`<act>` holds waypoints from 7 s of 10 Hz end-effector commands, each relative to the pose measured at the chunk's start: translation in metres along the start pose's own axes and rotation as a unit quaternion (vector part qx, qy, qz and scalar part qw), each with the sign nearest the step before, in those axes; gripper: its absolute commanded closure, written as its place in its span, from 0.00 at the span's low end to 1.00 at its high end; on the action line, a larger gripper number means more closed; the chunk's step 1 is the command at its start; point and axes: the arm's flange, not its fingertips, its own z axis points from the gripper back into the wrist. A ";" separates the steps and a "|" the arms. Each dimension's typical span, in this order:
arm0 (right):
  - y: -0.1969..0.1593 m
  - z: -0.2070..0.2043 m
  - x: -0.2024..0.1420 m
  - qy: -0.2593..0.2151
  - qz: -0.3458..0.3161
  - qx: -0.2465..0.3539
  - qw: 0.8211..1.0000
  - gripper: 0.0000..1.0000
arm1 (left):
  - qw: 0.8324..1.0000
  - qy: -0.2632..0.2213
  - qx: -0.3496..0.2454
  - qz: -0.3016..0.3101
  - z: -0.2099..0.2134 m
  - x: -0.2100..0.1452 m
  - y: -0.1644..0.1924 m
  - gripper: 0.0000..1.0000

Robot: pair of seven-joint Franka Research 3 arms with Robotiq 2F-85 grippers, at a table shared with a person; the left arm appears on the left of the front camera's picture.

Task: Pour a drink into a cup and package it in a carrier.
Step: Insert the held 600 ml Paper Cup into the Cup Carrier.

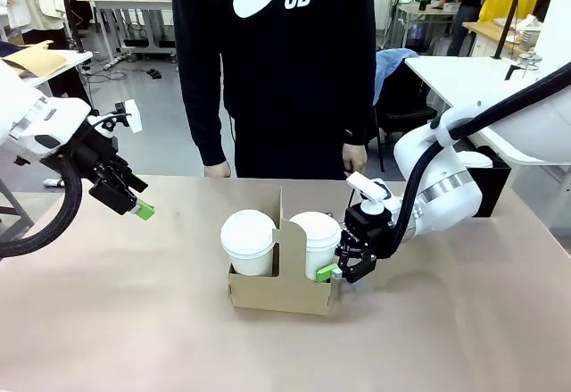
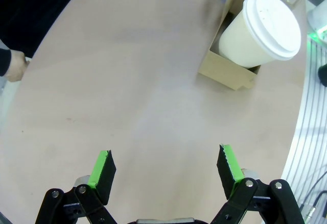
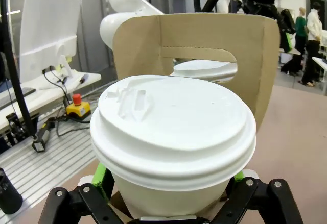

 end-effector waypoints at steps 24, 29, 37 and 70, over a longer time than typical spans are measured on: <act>0.163 0.190 0.150 0.230 -0.205 -0.441 0.843 0.00 | 1.000 -0.010 -0.005 0.005 0.000 0.002 0.001 0.00; 0.163 0.190 0.150 0.230 -0.205 -0.441 0.843 0.00 | 1.000 -0.010 -0.005 0.005 0.000 0.002 0.001 0.00; 0.163 0.190 0.150 0.230 -0.205 -0.441 0.843 0.00 | 1.000 -0.010 -0.005 0.005 0.000 0.002 0.001 0.00; 0.163 0.190 0.150 0.230 -0.205 -0.441 0.843 0.00 | 1.000 -0.010 -0.005 0.005 0.000 0.002 0.001 0.00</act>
